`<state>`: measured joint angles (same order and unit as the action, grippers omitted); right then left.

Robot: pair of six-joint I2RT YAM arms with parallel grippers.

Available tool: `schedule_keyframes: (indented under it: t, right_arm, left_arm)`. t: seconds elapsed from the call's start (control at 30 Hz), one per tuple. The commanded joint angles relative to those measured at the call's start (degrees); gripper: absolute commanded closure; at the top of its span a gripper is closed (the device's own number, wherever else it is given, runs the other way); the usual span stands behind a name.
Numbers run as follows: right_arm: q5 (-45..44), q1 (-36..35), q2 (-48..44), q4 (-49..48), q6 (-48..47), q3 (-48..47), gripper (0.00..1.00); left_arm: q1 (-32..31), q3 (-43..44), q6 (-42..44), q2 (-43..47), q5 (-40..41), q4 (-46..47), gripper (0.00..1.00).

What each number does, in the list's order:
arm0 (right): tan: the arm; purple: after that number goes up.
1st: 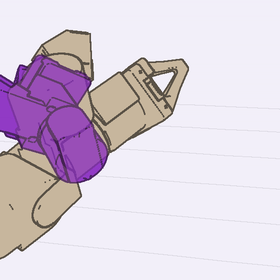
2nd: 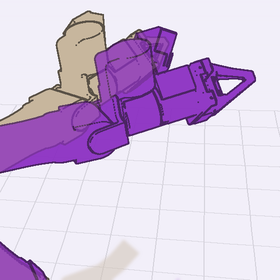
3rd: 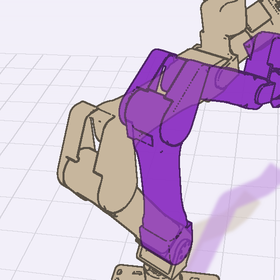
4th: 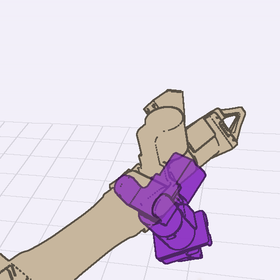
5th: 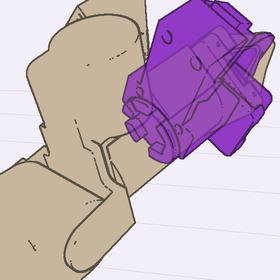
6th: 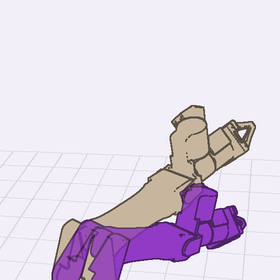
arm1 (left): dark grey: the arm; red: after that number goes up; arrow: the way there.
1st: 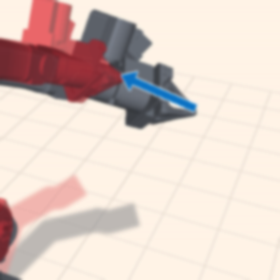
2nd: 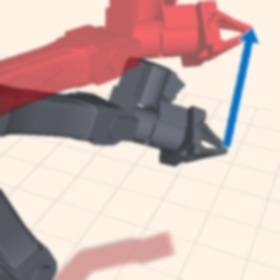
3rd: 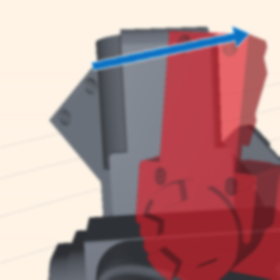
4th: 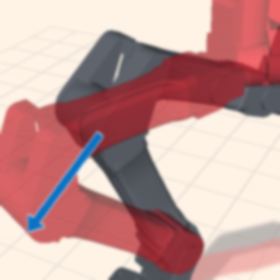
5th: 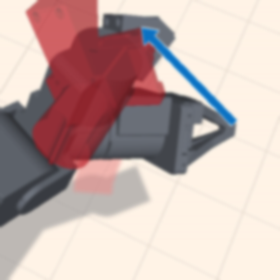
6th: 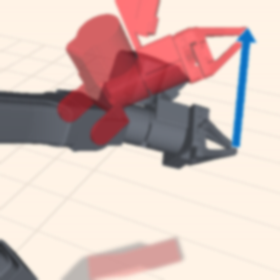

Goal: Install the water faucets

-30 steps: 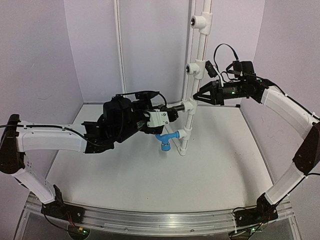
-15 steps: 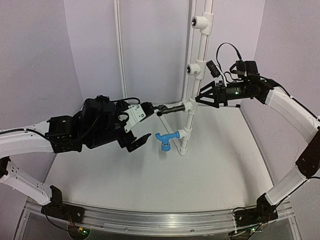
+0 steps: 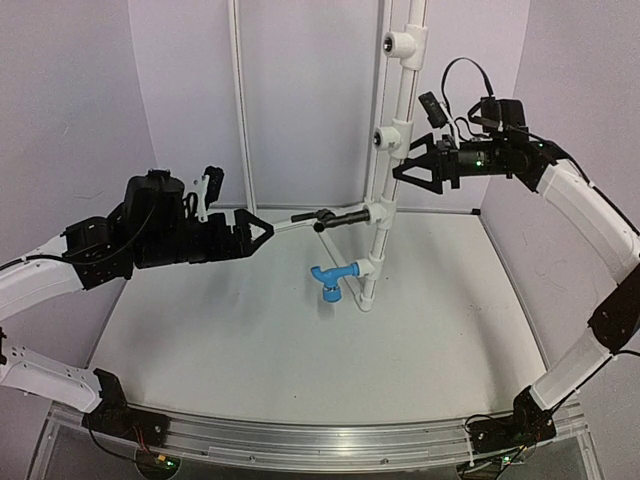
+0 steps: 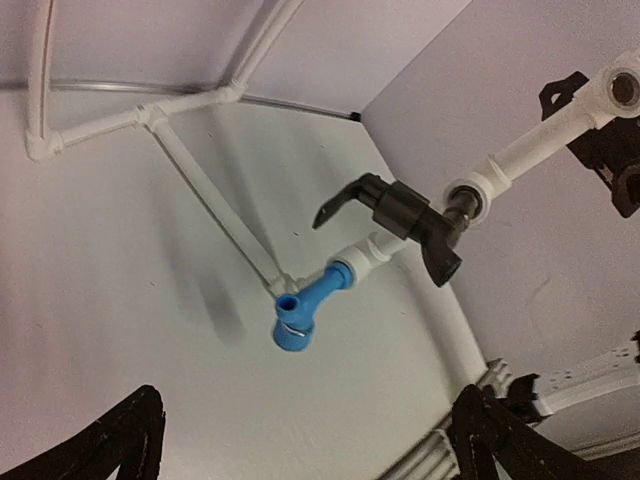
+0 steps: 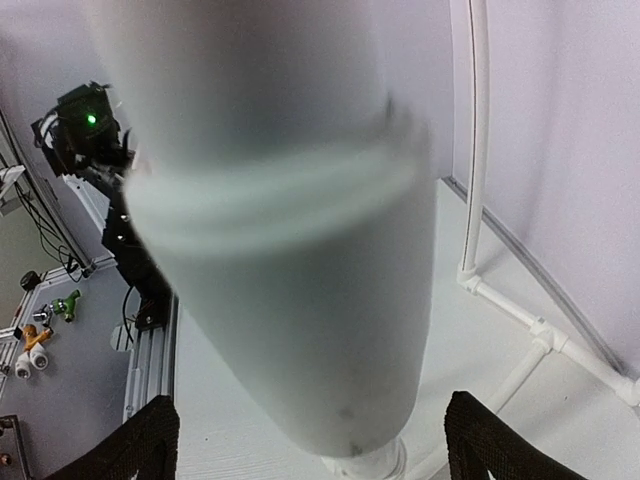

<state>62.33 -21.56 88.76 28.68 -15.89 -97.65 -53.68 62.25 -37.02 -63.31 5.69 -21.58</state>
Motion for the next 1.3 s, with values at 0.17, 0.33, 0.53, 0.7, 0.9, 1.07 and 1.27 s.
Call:
schedule_keyframes:
  t: [0.17, 0.33, 0.53, 0.7, 0.9, 1.07, 1.27]
  right_arm:
    - [8.16, -0.31, 5.16, -0.85, 0.71, -9.41, 0.15]
    - [10.72, -0.91, 6.03, -1.01, 0.38, -10.0, 0.19]
    - [11.44, -2.49, 7.71, -1.11, 0.96, -11.49, 0.35]
    - [11.32, -3.31, 7.98, -1.17, 1.44, -10.86, 0.47]
    - [11.34, -3.84, 7.3, -1.27, 1.85, -9.09, 0.54]
    - [11.33, -4.24, 6.33, -1.28, 2.0, -6.91, 0.58]
    - [10.9, -4.24, 6.1, -1.28, 2.36, -6.1, 0.66]
  left_arm:
    - [6.87, -13.24, -27.74, -0.25, -26.3, 33.4, 0.01]
    - [7.94, -12.69, -32.57, -7.67, -31.93, 45.11, 0.03]
    - [8.42, -8.71, -34.71, -16.16, -35.99, 53.43, 0.04]
    - [9.22, -7.16, -38.74, -21.46, -36.14, 60.45, 0.08]
    - [9.8, -4.54, -41.9, -27.06, -37.57, 67.18, 0.18]
    - [9.99, -1.5, -42.43, -30.49, -39.95, 68.15, 0.3]
    - [10.17, 0.53, -40.51, -32.23, -40.79, 68.21, 0.44]
